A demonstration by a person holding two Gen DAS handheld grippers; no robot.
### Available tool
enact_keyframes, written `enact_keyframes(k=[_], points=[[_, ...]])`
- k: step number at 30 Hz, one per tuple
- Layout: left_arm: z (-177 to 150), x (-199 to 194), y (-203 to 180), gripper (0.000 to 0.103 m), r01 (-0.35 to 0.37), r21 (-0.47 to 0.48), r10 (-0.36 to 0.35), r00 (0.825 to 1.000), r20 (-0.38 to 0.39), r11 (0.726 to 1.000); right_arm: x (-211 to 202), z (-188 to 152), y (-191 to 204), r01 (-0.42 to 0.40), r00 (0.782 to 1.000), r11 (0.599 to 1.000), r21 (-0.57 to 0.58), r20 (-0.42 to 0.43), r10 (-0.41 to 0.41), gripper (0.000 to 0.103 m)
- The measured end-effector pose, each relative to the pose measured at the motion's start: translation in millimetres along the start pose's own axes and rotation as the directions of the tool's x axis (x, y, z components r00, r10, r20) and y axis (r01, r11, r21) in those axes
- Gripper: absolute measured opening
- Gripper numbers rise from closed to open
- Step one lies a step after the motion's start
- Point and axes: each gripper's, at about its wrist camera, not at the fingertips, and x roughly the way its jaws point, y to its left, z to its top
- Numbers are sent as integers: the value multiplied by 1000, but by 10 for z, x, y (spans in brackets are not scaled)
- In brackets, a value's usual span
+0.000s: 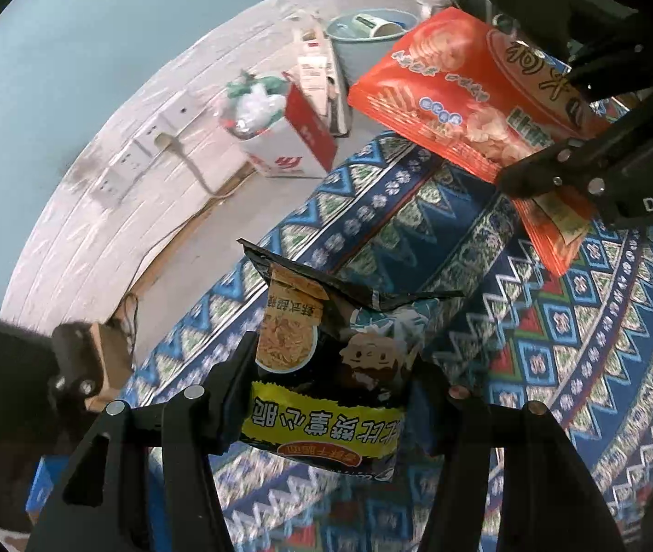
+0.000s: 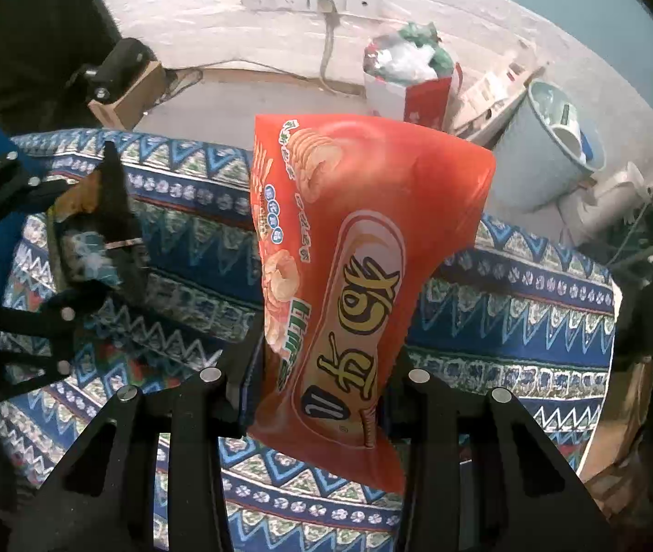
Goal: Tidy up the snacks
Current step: 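Carry the dark pack and red-orange bag over the box with both grippers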
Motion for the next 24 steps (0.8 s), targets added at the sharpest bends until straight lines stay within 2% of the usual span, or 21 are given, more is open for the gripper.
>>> enact_keyframes(k=[11,15,24], points=[[-399,-640,327,59,-9,-161,9,1000,-5,987,-315,-18,444,-39,998,998,-49,50,42,38],[-536,-864,420,59,-6,-217,9,1000,14,976,-459,-5,634,-58,995,996,-74,75,63,38],[-952,-1194,600,59,-37,-323,39,999,0,946,-801,28,1076,-103,985,986,-128,124,119,38]])
